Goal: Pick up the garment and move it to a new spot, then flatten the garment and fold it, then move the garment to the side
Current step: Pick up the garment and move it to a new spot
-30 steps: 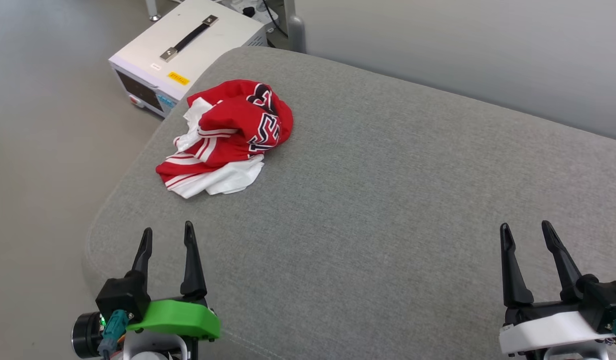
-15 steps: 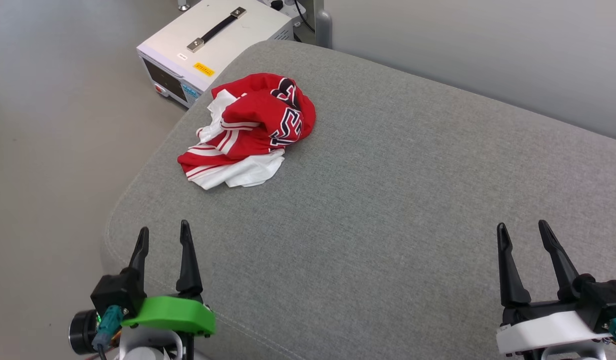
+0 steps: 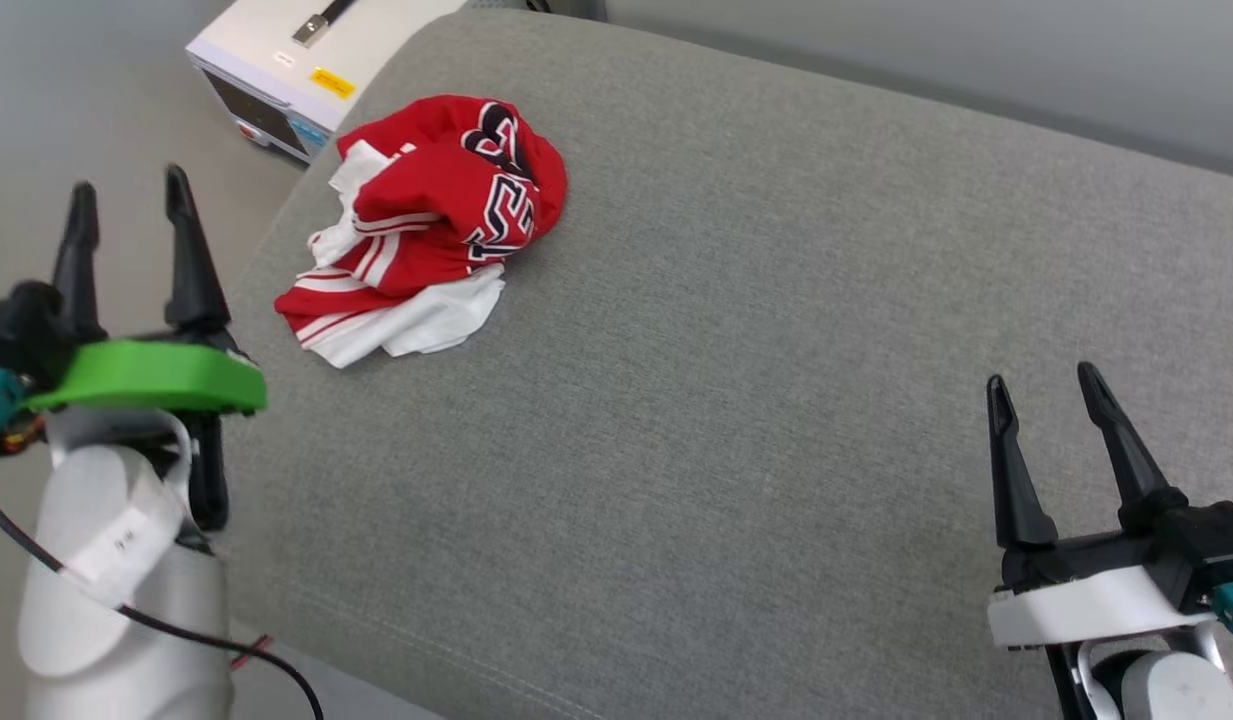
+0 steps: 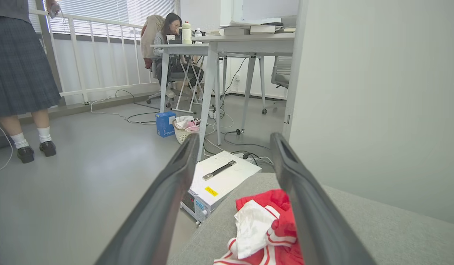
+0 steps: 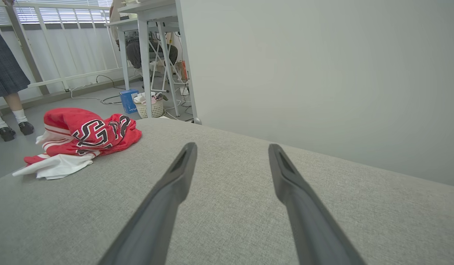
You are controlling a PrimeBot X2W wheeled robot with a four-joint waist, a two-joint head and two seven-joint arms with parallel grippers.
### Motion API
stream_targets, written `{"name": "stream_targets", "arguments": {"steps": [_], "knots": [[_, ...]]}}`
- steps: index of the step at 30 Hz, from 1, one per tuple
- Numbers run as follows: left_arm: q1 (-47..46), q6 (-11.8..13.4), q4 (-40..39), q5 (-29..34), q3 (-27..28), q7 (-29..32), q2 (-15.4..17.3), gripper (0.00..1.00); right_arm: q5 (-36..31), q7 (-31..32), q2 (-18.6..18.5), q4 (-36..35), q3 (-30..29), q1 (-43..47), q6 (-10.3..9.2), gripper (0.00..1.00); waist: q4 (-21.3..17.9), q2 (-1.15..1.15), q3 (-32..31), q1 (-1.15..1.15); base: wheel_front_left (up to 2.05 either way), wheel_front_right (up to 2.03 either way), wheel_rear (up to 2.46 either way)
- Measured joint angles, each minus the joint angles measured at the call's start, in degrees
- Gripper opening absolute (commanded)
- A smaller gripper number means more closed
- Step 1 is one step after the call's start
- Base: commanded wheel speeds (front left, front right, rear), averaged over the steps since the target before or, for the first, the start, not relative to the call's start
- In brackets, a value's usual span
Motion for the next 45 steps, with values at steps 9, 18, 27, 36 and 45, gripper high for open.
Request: {"name": "stream_targets", "arguments": {"steps": [9,18,27,36,45], "knots": [[-14.93,-1.02,10.42,-4.8,-2.21,1.7,8.0,1.0,-1.54,0.0,0.0,-1.91,0.36,-4.04,0.0,1.0,-3.88,0.0,6.26,0.0,0.0,0.0,0.0],[-24.02,-1.24,16.0,-19.98,-18.18,22.87,18.78,1.0,-1.97,0.0,-0.29,-3.38,-0.08,-6.44,0.0,1.0,-7.74,0.0,11.63,0.01,0.0,0.0,0.0],[-25.47,-1.24,17.53,-31.7,-30.81,43.87,26.47,1.0,-2.23,-0.01,-0.89,-4.53,-0.4,-7.92,0.0,1.0,-10.87,0.0,15.89,0.0,0.0,0.0,0.0],[-25.74,-1.24,22.54,-35.95,-38.0,51.87,28.06,1.0,-2.23,-0.01,-1.13,-4.5,-0.34,-8.51,0.0,1.0,-12.7,0.01,18.85,-0.01,0.0,0.0,0.0],[-27.98,-1.24,26.06,-39.43,-41.76,50.93,28.78,0.4,-2.23,-0.01,-1.23,-4.09,0.02,-9.04,0.0,1.0,-13.81,0.01,19.59,-0.01,0.0,0.0,0.0]]}}
